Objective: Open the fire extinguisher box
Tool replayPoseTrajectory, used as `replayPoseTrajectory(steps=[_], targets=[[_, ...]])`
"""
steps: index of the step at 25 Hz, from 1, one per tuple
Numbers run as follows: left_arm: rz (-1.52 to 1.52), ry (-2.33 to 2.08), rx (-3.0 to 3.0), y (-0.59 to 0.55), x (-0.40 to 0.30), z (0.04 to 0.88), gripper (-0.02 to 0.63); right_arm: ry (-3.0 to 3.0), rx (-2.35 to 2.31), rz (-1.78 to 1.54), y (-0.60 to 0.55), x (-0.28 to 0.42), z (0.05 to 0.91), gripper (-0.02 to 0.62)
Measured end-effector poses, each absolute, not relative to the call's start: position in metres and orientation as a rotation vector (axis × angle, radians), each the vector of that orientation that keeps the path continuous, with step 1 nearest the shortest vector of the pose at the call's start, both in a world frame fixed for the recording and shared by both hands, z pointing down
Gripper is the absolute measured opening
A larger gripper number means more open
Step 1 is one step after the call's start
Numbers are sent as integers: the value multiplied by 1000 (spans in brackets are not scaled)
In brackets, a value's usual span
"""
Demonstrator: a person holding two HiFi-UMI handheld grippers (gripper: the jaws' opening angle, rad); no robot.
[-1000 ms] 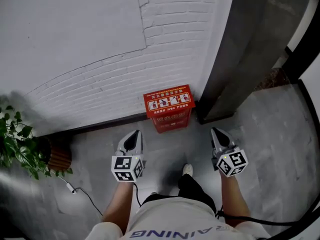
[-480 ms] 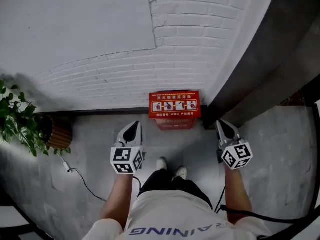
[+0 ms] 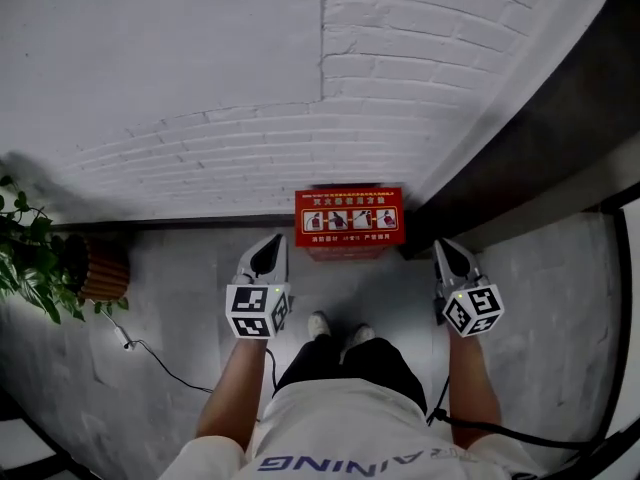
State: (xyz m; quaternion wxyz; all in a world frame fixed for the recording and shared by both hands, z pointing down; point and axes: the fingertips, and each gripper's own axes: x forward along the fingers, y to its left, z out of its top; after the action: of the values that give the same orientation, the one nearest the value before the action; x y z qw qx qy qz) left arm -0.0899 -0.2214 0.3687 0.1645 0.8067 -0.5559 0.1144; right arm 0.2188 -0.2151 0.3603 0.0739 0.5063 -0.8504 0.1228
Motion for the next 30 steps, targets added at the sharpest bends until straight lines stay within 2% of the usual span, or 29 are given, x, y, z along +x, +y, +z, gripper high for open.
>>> replayPoseTrajectory(steps=[6,16,30], targets=[[397,-1579,2242,-228,-93,417,3,-2510,1459,444,-230,215,406,2],[502,-1602,2128,-242,-57,552,3,-2492,1316,560,-260,225,536,3],[481,-1601,2124,-229,-36,688,3,-2509,1202,626,-245,210,690,2]])
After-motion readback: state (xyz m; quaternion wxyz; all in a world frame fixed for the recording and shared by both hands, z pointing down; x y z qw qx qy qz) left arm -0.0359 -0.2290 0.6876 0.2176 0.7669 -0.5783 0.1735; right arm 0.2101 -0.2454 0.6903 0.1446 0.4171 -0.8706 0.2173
